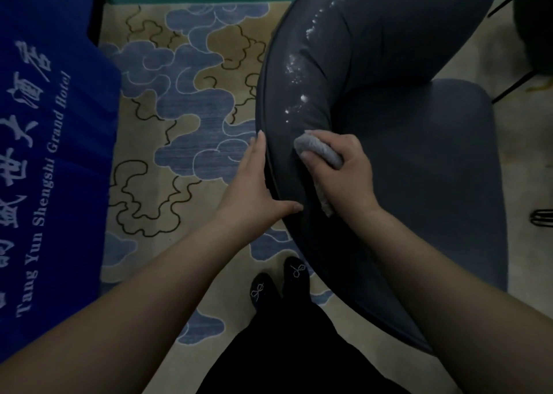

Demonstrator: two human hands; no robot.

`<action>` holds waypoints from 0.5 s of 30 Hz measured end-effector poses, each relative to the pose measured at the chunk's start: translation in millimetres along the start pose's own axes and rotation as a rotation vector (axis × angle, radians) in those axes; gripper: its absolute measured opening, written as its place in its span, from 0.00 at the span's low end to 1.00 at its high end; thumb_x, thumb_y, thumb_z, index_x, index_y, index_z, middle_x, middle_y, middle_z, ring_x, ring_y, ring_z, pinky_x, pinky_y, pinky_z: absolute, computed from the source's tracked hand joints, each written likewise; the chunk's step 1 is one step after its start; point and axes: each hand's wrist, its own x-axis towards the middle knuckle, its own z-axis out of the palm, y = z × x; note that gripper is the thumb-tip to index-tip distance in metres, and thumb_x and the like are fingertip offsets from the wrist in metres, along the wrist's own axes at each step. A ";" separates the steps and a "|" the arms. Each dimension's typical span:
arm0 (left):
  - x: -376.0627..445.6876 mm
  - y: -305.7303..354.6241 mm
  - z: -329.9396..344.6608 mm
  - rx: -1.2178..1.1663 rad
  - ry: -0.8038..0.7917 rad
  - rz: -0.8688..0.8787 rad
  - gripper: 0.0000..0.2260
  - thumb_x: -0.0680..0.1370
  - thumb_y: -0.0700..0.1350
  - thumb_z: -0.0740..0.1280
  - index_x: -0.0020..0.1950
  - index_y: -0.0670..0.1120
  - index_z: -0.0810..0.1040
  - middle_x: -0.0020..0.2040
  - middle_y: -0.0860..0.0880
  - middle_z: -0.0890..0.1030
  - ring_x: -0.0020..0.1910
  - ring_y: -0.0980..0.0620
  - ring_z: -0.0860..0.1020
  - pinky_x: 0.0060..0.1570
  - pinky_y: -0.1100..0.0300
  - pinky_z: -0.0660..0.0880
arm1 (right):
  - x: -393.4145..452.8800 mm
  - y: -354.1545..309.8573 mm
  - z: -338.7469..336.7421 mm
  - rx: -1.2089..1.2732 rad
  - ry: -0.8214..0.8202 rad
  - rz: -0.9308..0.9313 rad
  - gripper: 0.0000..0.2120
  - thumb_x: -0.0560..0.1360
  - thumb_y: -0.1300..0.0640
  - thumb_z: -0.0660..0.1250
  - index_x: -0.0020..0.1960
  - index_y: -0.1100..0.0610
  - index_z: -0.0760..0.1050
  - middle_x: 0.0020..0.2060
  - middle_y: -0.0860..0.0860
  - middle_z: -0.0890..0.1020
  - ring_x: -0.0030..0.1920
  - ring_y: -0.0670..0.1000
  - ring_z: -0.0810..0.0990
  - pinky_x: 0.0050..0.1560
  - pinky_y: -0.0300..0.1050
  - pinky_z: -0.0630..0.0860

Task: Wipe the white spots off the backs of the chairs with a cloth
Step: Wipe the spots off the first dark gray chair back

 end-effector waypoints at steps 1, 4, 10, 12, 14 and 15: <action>0.3 -0.6 -0.4 -0.014 -0.002 -0.003 0.58 0.62 0.49 0.81 0.78 0.54 0.42 0.78 0.57 0.49 0.75 0.52 0.60 0.69 0.50 0.66 | -3.9 -0.7 1.1 -0.022 -0.044 -0.062 0.15 0.71 0.59 0.74 0.58 0.53 0.81 0.51 0.55 0.76 0.50 0.44 0.76 0.54 0.27 0.69; 1.2 -0.5 -0.4 -0.011 0.009 -0.012 0.58 0.62 0.49 0.81 0.78 0.55 0.41 0.78 0.57 0.48 0.75 0.52 0.60 0.69 0.50 0.66 | 3.5 -0.5 5.1 -0.033 -0.081 -0.091 0.16 0.70 0.60 0.74 0.58 0.54 0.81 0.49 0.53 0.75 0.48 0.42 0.75 0.54 0.26 0.68; 4.4 2.2 -4.4 -0.030 0.019 -0.022 0.56 0.64 0.49 0.80 0.78 0.55 0.42 0.78 0.57 0.51 0.74 0.53 0.61 0.69 0.51 0.66 | 2.2 2.3 4.9 -0.048 -0.052 -0.114 0.15 0.71 0.59 0.74 0.57 0.52 0.80 0.48 0.53 0.75 0.47 0.43 0.75 0.52 0.26 0.68; 4.8 2.1 -5.9 -0.079 0.002 -0.033 0.56 0.64 0.47 0.79 0.78 0.57 0.42 0.78 0.59 0.50 0.74 0.52 0.62 0.67 0.49 0.69 | -6.7 3.5 5.2 -0.084 -0.139 -0.218 0.16 0.70 0.59 0.74 0.57 0.54 0.81 0.45 0.54 0.74 0.46 0.45 0.75 0.52 0.29 0.69; 4.8 3.2 -5.0 -0.069 0.002 -0.042 0.56 0.64 0.47 0.80 0.78 0.57 0.42 0.78 0.59 0.51 0.74 0.52 0.62 0.67 0.49 0.69 | 6.3 2.4 8.5 -0.084 -0.141 -0.216 0.15 0.70 0.59 0.74 0.57 0.55 0.81 0.45 0.54 0.73 0.46 0.46 0.75 0.52 0.29 0.69; 5.1 3.9 -4.3 -0.047 0.006 -0.042 0.56 0.64 0.47 0.80 0.78 0.57 0.42 0.78 0.58 0.52 0.74 0.52 0.62 0.68 0.50 0.69 | 17.0 1.2 11.0 -0.066 -0.111 -0.171 0.15 0.71 0.59 0.74 0.58 0.54 0.81 0.46 0.54 0.73 0.47 0.47 0.75 0.53 0.29 0.69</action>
